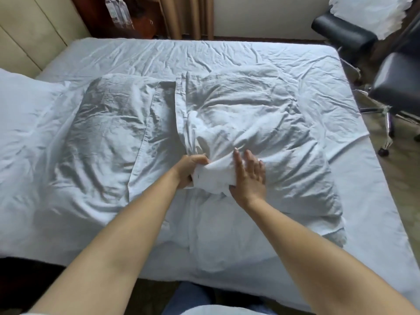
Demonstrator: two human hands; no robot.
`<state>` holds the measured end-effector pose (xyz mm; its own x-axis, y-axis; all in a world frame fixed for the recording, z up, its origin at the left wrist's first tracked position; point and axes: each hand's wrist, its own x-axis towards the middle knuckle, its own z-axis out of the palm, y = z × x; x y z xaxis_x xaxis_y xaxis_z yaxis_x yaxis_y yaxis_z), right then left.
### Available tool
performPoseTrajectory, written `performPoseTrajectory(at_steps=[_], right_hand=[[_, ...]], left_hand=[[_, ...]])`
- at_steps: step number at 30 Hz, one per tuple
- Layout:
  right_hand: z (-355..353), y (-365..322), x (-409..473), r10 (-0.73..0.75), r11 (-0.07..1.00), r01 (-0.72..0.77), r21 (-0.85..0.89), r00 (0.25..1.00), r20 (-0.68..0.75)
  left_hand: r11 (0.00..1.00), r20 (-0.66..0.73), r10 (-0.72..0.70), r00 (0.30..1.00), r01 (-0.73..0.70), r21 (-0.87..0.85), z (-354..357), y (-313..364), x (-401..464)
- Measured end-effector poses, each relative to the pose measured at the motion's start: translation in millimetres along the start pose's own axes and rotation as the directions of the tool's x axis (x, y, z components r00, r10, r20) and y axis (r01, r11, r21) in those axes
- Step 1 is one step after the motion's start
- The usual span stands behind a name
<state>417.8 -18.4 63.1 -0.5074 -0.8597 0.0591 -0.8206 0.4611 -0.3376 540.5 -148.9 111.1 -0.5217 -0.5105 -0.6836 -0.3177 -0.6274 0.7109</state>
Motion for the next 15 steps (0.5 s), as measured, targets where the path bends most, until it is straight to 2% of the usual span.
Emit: performPoseTrajectory(at_steps=[1,3,4,5,6,7,8,9,10,11,12,14,15], right_hand=[[-11.0,-5.2,7.6,-0.015,1.000,0.015,-0.003,0.994,-0.108],[-29.0,-12.6,20.0,-0.071,0.995,0.089,0.034,0.933,-0.351],[-32.3,-10.8,22.5,-0.099,0.991,0.130,0.045,0.902,-0.419],[-34.0,-7.6,20.7,-0.134,0.986,0.162,0.039,0.911,-0.391],[-31.8,-3.3,15.5,-0.154,0.986,0.167,0.018,0.942,-0.298],[-26.1,1.4,6.5,-0.158,0.987,0.157,-0.018,0.978,-0.135],[-15.3,6.1,-4.8,-0.148,0.985,0.156,-0.074,0.983,0.105],[-2.9,11.9,-16.4,-0.126,0.977,0.176,-0.122,0.933,0.338],[8.4,16.5,-27.1,-0.100,0.967,0.200,-0.155,0.865,0.491],[17.1,18.4,-36.6,-0.088,0.963,0.212,-0.164,0.829,0.553],[23.0,18.5,-43.8,-0.091,0.962,0.216,-0.166,0.829,0.551],[29.8,14.0,-51.9,-0.137,0.961,0.230,-0.152,0.877,0.461],[31.9,10.5,-54.0,-0.168,0.954,0.256,-0.153,0.885,0.435]], left_hand=[[1.000,0.072,0.002,0.997,-0.002,-0.002,-4.3,1.9,-4.5],[1.000,0.176,0.005,0.984,-0.002,-0.014,-12.8,2.1,-13.6],[0.999,0.206,0.012,0.979,-0.005,-0.034,-13.6,-1.4,-17.2],[0.999,0.197,0.009,0.980,0.000,-0.047,-12.7,-8.9,-19.5],[0.999,0.141,-0.017,0.990,0.022,-0.037,-9.4,-20.1,-21.6],[0.999,0.049,-0.054,0.997,0.054,0.007,-5.6,-36.5,-23.3],[0.994,-0.082,-0.071,0.994,0.077,0.073,-4.4,-58.6,-22.3],[0.978,-0.244,-0.069,0.967,0.114,0.173,-5.7,-81.8,-18.8],[0.951,-0.364,-0.058,0.929,0.163,0.263,-7.4,-104.4,-18.1],[0.932,-0.427,-0.045,0.903,0.192,0.306,-11.9,-125.3,-14.3],[0.936,-0.457,-0.049,0.888,0.200,0.289,-12.9,-136.0,-14.1],[0.972,-0.465,-0.044,0.884,0.146,0.185,-12.0,-133.6,-12.4],[0.984,-0.419,-0.044,0.907,0.111,0.137,-11.3,-126.0,-11.7]])
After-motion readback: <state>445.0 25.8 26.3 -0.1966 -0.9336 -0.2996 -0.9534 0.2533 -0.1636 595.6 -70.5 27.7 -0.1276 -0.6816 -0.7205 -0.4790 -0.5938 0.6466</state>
